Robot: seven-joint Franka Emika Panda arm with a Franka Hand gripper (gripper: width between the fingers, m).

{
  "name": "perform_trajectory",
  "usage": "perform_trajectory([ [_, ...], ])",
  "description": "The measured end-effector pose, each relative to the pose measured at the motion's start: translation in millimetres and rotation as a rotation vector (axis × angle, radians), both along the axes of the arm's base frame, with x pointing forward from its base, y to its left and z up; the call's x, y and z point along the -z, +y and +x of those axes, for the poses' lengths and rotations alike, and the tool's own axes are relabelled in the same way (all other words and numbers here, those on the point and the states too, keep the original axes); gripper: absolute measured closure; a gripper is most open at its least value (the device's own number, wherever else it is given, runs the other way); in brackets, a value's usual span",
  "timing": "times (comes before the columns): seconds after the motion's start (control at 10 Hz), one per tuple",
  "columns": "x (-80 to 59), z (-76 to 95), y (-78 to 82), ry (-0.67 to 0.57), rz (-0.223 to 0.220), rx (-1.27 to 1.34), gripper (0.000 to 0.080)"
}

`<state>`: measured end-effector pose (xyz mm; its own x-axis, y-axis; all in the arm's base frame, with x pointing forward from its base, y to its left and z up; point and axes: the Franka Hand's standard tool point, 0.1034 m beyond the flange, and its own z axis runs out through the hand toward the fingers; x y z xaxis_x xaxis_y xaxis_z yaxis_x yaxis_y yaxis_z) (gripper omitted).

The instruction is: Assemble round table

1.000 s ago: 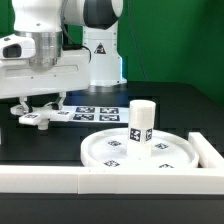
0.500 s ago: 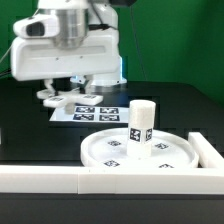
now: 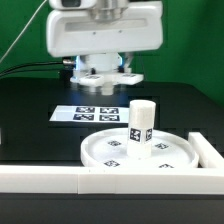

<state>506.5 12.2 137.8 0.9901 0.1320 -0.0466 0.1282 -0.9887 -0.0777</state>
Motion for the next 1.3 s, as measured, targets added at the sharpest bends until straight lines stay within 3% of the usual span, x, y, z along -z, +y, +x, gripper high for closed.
perform_trajectory([
  [0.2, -5.8, 26.2, 24.6, -0.006, -0.010, 0.008, 0.0361],
  [0.3, -4.0, 34.3, 25.8, -0.006, -0.010, -0.010, 0.0360],
  [0.4, 1.7, 35.6, 21.0, 0.000, -0.012, -0.016, 0.0360],
  [0.9, 2.2, 36.8, 22.2, 0.005, -0.012, -0.026, 0.0360],
  [1.3, -6.2, 67.4, 25.7, -0.024, -0.014, -0.047, 0.0360],
])
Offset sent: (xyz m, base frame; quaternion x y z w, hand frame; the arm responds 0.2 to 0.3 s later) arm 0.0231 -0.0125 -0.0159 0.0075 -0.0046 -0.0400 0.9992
